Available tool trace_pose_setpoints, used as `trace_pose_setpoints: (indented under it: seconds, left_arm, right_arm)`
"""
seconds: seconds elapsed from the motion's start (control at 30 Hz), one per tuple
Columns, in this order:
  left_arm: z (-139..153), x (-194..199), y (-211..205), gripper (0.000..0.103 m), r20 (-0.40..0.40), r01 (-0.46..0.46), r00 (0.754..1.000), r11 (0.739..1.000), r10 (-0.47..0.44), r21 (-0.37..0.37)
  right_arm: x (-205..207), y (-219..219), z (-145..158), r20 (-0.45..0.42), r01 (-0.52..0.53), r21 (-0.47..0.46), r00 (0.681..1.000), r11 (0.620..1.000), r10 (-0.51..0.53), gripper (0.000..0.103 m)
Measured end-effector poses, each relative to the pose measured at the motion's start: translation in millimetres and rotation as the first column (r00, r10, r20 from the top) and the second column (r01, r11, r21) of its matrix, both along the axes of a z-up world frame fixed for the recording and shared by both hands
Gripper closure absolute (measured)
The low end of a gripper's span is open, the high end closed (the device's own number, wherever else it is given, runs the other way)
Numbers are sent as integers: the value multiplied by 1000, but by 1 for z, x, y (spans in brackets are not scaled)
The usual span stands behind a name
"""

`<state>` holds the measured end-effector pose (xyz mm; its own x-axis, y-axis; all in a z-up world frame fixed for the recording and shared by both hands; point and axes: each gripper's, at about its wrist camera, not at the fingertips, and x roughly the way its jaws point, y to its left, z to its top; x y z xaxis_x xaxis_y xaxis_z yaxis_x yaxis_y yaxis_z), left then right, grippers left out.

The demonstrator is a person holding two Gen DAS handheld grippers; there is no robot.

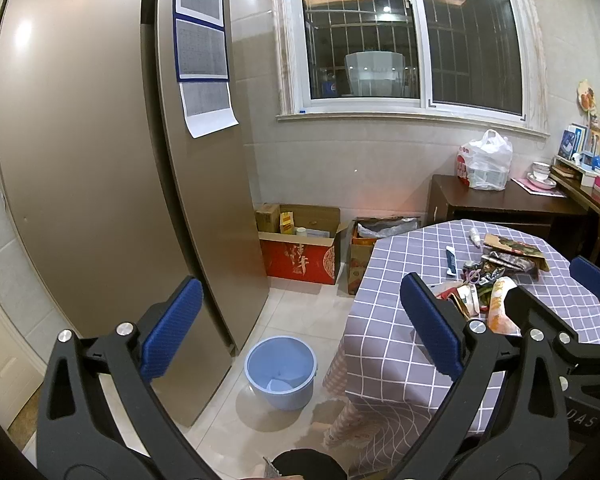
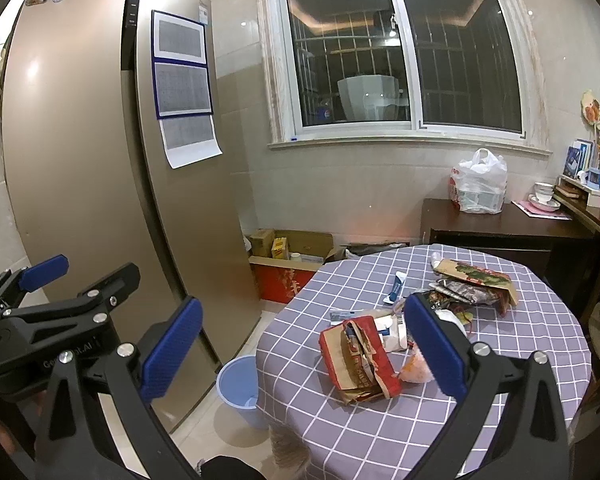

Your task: Collect trash

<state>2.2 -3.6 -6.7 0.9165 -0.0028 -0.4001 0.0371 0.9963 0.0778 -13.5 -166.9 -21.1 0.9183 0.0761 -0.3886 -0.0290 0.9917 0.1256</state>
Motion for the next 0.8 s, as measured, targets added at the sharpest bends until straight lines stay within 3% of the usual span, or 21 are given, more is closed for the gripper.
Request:
trace_pose_setpoints:
  seconds: [0.2,0.4,0.63,0.8]
  left_arm:
    - [-4,-2,1,6,-4,0,1000,1000,0,2]
    - [-27,7,1,6,-48,13,999,1000,-13,2]
    - [-64,45,-10,6,-209,24,978,1000,-27,-17]
    - [-94,71,-29,6,-339,97,933,991,-123,-92]
  right_arm:
    - [4,-2,-3,-9,-5,8,1000,1000,5,4]
    - [11,-12,-14,-42,0,20,999,1000,1,4]
    - [26,-57,-52,-144,104,54,985,993,-95,4]
    - [34,-86,-80,-203,162,78,969,984,-144,4]
